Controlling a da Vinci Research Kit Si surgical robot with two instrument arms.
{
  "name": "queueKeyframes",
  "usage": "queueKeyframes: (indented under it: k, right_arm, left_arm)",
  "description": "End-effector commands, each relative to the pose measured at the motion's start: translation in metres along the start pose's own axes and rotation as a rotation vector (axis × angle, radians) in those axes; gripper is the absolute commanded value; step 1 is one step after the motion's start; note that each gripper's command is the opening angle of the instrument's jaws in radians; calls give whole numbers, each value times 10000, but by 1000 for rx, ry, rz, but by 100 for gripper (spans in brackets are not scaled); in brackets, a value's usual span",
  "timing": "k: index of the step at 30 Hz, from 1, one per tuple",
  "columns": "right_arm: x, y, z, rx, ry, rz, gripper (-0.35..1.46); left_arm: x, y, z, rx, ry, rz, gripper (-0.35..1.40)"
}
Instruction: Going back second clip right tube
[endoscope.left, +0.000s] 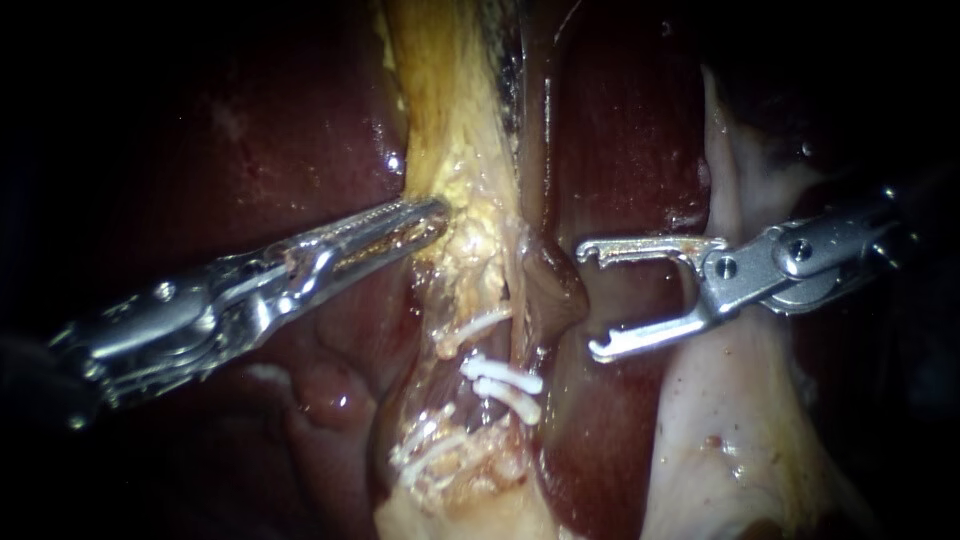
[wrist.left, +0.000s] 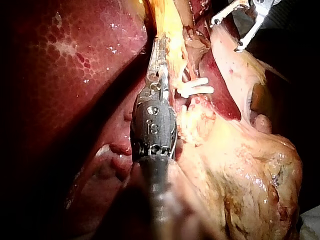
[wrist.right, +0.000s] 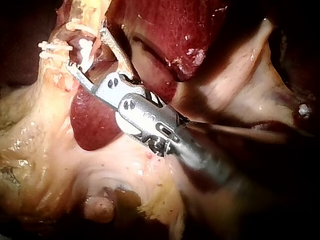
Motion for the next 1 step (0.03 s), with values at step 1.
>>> queueKeyframes:
  k: [1]
  right_arm:
    - [0,0,0,0,0,0,60]
  left_arm:
    - [-1,0,-1,1,0,0,-35]
